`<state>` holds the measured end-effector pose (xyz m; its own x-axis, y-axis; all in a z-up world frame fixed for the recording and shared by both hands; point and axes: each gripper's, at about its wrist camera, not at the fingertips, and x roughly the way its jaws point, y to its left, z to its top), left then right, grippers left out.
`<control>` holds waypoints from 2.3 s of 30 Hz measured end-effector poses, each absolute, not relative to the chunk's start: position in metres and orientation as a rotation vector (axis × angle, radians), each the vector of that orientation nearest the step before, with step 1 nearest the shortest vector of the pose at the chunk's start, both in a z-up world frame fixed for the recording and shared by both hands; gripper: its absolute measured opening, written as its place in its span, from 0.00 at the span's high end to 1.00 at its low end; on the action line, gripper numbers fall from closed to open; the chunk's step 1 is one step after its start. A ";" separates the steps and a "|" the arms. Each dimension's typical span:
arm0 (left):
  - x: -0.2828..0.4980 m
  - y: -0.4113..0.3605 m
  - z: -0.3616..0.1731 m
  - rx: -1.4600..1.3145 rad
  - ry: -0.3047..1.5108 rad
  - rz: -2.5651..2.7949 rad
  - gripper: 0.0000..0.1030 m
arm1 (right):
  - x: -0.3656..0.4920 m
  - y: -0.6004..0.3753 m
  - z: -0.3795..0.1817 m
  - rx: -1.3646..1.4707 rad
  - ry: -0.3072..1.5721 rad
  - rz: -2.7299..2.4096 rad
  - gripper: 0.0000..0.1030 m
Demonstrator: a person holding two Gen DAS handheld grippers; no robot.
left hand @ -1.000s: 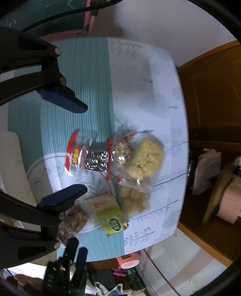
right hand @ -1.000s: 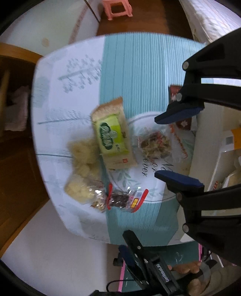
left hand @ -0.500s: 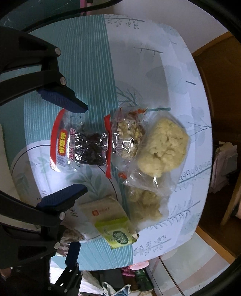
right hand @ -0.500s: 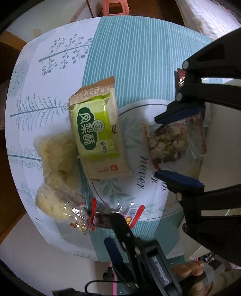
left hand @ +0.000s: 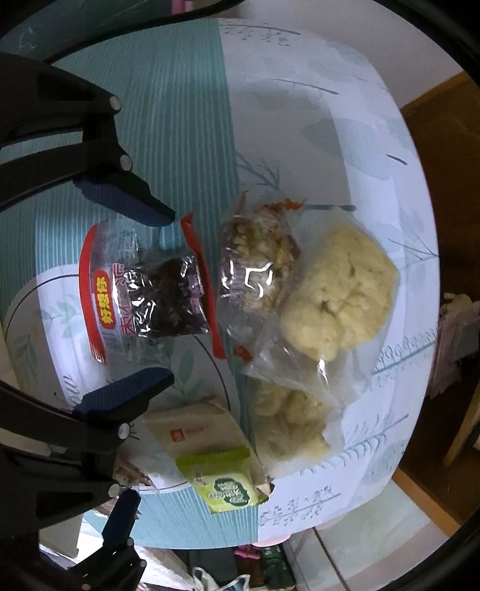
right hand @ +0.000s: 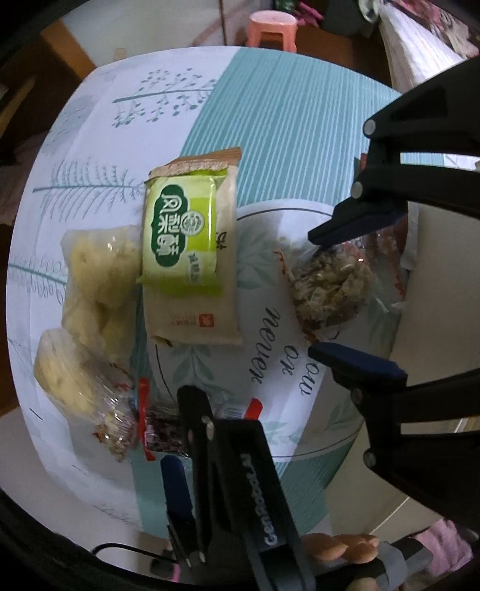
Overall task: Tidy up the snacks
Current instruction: 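Grasp the dark candy bag with the left tool while the right grasps the clear nut bag, then carry the candy bag and nut bag into the tray and open both tools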
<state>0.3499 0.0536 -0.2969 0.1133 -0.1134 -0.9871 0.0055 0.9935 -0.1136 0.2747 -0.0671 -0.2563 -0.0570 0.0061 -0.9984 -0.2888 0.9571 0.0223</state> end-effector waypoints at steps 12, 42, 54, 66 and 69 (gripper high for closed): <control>0.349 0.059 -0.297 -0.107 1.456 -0.055 0.26 | 0.278 -0.039 -0.262 -0.280 1.601 0.250 0.45; 0.353 0.026 -0.289 -0.023 1.423 -0.060 0.64 | 0.275 -0.075 -0.258 -0.228 1.653 0.333 0.48; 0.315 0.041 -0.181 -0.076 1.213 -0.132 0.64 | 0.262 -0.125 -0.167 -0.018 1.412 0.340 0.48; 0.185 0.057 -0.068 -0.044 1.047 -0.209 0.63 | 0.182 -0.153 -0.042 0.176 1.169 0.407 0.47; 0.154 0.055 -0.067 -0.063 1.060 -0.204 0.63 | 0.153 -0.148 -0.047 0.183 1.159 0.439 0.47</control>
<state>0.1535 0.0546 -0.0670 0.4715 -0.1969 -0.8596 0.1362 0.9793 -0.1496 0.1534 -0.1480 -0.0474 0.3272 0.4257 -0.8437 -0.2394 0.9010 0.3618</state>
